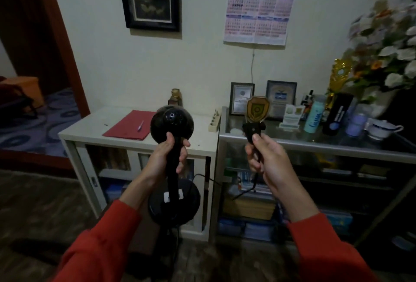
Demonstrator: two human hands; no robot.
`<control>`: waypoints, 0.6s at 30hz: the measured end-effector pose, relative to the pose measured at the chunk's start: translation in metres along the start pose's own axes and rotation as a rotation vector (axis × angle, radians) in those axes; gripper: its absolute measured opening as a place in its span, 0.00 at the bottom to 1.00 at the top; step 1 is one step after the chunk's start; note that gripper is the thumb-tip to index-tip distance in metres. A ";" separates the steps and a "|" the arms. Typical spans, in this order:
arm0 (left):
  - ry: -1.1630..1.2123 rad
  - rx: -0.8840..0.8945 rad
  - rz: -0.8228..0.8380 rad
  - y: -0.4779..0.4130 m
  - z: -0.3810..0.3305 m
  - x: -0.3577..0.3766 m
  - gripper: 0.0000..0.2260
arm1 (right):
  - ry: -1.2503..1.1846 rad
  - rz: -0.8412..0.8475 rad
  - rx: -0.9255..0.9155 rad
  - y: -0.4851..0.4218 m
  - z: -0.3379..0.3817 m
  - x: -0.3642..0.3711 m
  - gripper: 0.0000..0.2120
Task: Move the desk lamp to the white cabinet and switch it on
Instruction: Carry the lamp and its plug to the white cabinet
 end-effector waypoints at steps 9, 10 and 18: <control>-0.003 -0.049 -0.078 -0.154 0.031 -0.070 0.24 | -0.032 0.018 -0.009 -0.156 -0.020 -0.009 0.10; -0.005 -0.043 -0.085 -0.169 0.033 -0.076 0.24 | -0.033 0.025 -0.015 -0.173 -0.022 -0.010 0.10; -0.046 -0.018 -0.153 -0.289 0.040 -0.107 0.24 | -0.050 0.054 -0.020 -0.301 -0.050 -0.033 0.08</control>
Point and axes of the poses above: each hand's wrist, its own y-axis away from the middle knuckle, its own x-axis out of the palm, z = x × y, the point moved 10 cm from there along -y, towards the middle knuckle
